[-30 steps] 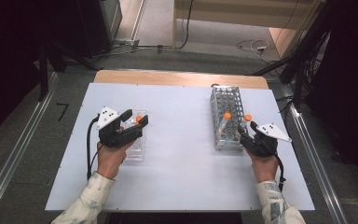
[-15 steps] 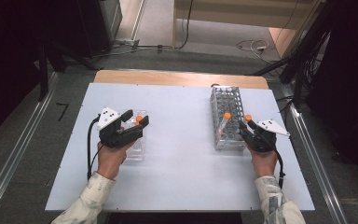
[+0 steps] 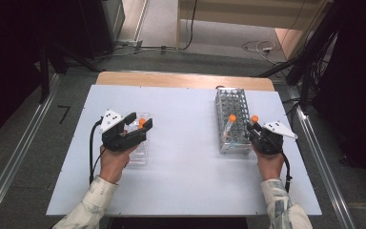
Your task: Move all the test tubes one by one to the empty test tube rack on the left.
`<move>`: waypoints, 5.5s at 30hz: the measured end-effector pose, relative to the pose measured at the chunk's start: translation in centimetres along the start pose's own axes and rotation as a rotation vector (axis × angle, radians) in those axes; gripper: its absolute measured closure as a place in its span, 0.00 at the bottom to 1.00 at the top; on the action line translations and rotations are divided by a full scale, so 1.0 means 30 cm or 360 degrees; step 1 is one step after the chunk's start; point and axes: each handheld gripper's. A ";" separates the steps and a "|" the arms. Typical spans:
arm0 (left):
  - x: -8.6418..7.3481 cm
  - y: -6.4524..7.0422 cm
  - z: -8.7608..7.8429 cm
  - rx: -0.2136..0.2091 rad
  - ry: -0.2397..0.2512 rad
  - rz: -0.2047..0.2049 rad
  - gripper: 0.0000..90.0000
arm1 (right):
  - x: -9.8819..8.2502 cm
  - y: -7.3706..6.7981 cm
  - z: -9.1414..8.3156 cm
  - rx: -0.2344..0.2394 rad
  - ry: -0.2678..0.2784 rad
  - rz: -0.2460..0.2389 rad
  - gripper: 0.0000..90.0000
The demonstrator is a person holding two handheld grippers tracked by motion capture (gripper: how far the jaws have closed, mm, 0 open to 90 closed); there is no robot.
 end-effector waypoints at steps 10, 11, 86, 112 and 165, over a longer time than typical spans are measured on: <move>0.001 0.000 -0.001 -0.0003 0.0003 -0.0004 0.37 | 0.065 0.000 -0.053 0.0014 0.0120 0.0014 0.80; 0.001 0.000 -0.001 -0.0003 0.0004 -0.0002 0.37 | 0.070 -0.001 -0.058 0.0019 0.0129 0.0013 0.80; -0.018 0.212 -0.001 -0.0365 -0.0043 0.0048 0.39 | 0.081 -0.464 -0.119 0.0694 0.0013 -0.0188 0.80; -0.080 0.314 0.035 -0.0501 -0.0100 0.0173 0.64 | 0.055 -0.585 -0.103 0.0862 -0.0052 -0.0220 0.80; 0.041 0.173 0.023 -0.0313 0.0047 0.0041 0.77 | 0.063 -0.459 -0.176 0.0834 -0.0037 -0.0203 0.37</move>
Point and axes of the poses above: each handheld gripper's, and its own axes: z roughly forward along the jaws, x roughly out of its top, y roughly to its right, and after that the axes turned 12 degrees about y, right-handed
